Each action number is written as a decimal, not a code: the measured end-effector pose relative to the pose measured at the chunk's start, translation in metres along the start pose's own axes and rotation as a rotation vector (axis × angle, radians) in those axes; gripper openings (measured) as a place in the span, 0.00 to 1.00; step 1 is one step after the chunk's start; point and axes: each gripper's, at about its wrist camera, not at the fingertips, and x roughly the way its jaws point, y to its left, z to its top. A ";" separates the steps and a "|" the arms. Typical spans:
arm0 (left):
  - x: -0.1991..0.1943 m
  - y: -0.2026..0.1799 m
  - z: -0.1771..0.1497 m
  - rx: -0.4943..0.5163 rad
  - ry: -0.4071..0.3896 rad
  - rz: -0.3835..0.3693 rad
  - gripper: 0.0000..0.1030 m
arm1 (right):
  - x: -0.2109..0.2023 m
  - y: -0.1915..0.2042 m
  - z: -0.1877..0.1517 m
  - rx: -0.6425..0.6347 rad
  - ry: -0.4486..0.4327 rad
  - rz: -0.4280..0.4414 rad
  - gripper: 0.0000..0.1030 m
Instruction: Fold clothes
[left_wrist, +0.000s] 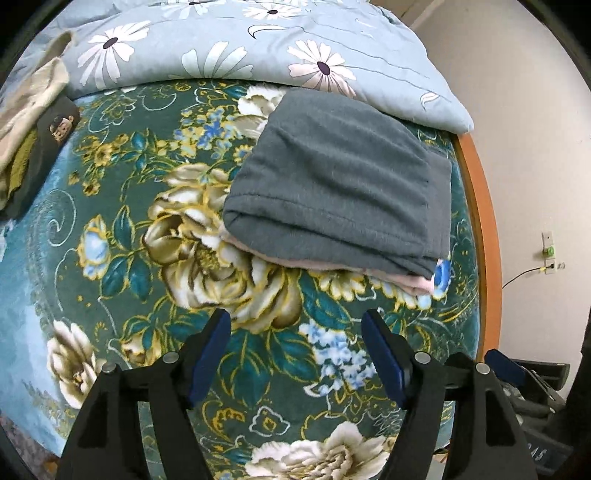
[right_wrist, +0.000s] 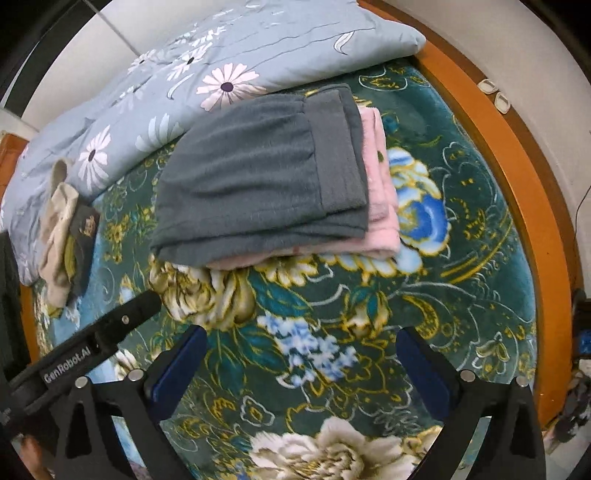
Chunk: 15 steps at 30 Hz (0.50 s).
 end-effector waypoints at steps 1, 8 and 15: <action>-0.001 -0.002 -0.002 0.005 -0.001 0.004 0.72 | -0.001 -0.001 -0.003 -0.009 -0.002 -0.004 1.00; -0.008 -0.016 -0.008 -0.025 -0.035 0.056 0.91 | -0.003 -0.022 -0.007 -0.056 -0.070 0.000 1.00; -0.005 -0.038 -0.018 -0.115 -0.117 0.185 0.91 | 0.005 -0.047 0.012 -0.180 -0.136 0.072 1.00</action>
